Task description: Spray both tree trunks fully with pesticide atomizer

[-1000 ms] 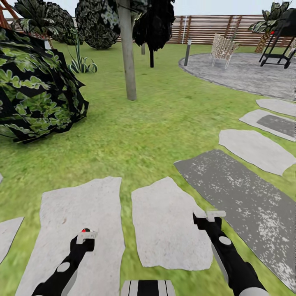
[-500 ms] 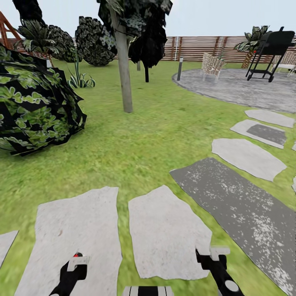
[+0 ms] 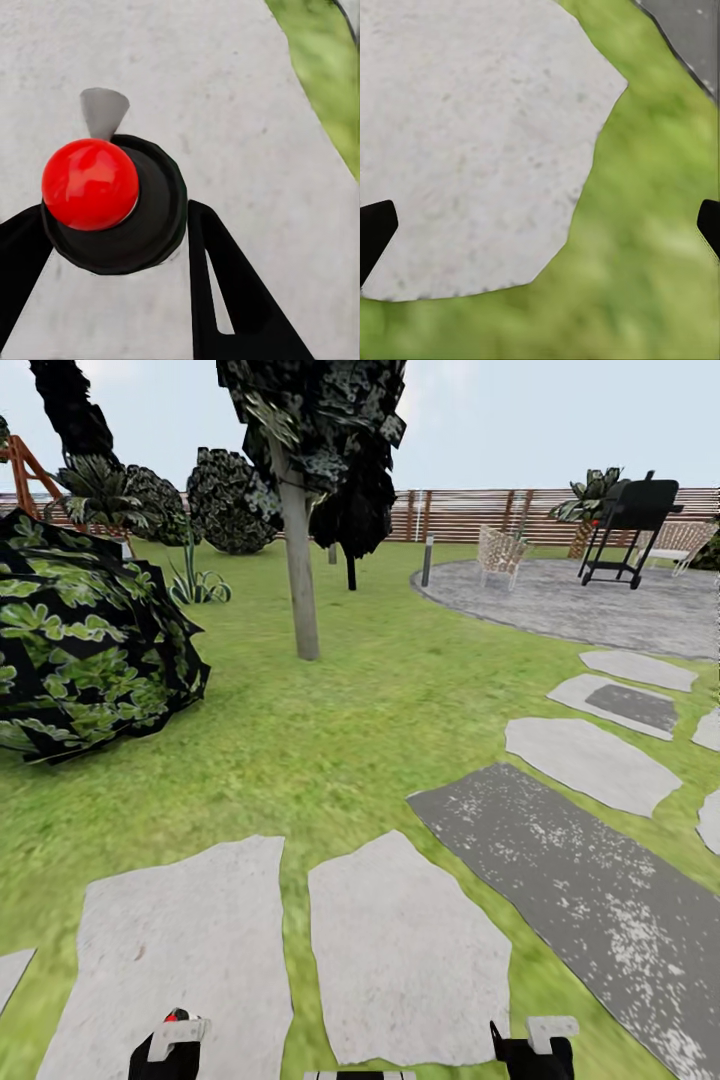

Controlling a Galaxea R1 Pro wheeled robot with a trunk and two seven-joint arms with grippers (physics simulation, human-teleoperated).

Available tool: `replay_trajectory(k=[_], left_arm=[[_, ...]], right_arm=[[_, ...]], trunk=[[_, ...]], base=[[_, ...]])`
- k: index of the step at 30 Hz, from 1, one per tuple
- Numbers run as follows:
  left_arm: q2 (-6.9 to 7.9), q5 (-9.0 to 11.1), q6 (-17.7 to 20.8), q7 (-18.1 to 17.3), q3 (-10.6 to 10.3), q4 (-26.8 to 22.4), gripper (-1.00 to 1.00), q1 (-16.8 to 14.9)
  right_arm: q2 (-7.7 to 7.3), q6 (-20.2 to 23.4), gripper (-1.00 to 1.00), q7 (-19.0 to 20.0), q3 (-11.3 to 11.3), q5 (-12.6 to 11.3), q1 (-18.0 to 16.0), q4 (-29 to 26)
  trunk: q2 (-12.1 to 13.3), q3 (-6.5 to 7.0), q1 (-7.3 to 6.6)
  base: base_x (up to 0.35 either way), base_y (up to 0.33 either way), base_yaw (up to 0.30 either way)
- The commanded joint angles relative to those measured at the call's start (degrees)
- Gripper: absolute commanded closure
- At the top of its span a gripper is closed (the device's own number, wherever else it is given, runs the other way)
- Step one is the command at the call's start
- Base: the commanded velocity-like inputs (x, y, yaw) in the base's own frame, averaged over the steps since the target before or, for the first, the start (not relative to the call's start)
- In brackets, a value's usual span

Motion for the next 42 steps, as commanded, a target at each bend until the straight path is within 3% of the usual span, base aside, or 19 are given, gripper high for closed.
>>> replay_trajectory(k=[1, 17, 42], left_arm=[[0.0, 0.0, 0.0, 0.0, 0.0, 0.0, 1.0, 0.0], [-0.05, 0.04, -0.37, 0.03, 0.16, 0.08, 1.0, 0.69], [-0.05, 0.05, -0.37, 0.03, 0.16, 0.08, 1.0, 0.69]], right_arm=[[0.0, 0.0, -1.0, 0.0, 0.0, 0.0, 0.0, 0.0], [0.32, -0.21, -1.0, -0.21, -0.07, -0.11, -0.02, 1.13], [0.37, -0.2, -1.0, -0.23, -0.07, -0.21, -0.01, 1.21]], trunk=[[0.02, 0.25, -0.02], [0.23, 3.96, -0.44], [10.26, 8.5, -5.93]], base=[[0.0, 0.0, -0.006], [0.0, 0.0, -0.074], [0.0, 0.0, -0.268]])
